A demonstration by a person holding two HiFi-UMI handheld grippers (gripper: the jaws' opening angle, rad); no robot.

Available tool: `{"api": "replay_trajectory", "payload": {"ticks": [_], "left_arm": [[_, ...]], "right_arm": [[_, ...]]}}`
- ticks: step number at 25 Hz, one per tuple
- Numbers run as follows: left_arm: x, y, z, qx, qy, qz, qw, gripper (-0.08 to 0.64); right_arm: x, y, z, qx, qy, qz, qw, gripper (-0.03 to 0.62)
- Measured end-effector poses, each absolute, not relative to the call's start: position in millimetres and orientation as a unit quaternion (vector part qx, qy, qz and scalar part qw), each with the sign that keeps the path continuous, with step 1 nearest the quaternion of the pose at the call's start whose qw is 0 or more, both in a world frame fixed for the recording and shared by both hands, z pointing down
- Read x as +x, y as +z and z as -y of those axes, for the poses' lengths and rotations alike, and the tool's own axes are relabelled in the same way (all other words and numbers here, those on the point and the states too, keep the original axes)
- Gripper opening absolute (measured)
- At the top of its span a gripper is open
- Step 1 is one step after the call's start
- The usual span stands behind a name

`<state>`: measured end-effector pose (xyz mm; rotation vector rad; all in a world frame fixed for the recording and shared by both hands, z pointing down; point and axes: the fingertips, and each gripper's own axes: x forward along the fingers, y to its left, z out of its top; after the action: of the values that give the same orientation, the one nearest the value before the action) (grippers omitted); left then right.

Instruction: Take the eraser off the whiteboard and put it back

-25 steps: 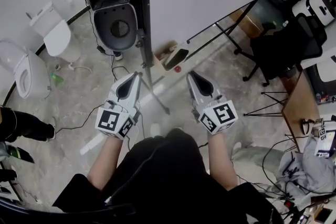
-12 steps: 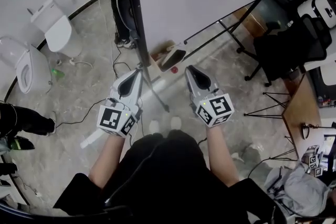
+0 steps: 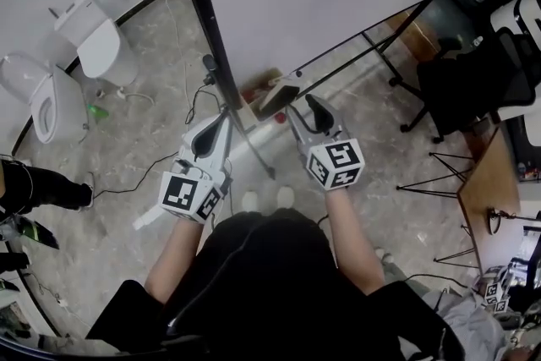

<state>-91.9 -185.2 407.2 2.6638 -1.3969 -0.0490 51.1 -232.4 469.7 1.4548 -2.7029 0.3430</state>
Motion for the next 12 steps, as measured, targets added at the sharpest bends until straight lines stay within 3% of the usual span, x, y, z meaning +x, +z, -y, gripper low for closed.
{"api": "replay_trajectory", "payload": {"ticks": [8,12], "left_arm": [[-100.4,410.0,192.1,0.875,-0.007,0.480,0.065,0.003],[-108.8,409.1,192.0,0.870,-0.005,0.490,0.063,0.003]], "right_arm": [[45.8,501.3,258.6,0.471,0.153,0.868,0.033,0.309],[40.4,507.3,264.0,0.469,0.166,0.867,0.027,0.324]]}}
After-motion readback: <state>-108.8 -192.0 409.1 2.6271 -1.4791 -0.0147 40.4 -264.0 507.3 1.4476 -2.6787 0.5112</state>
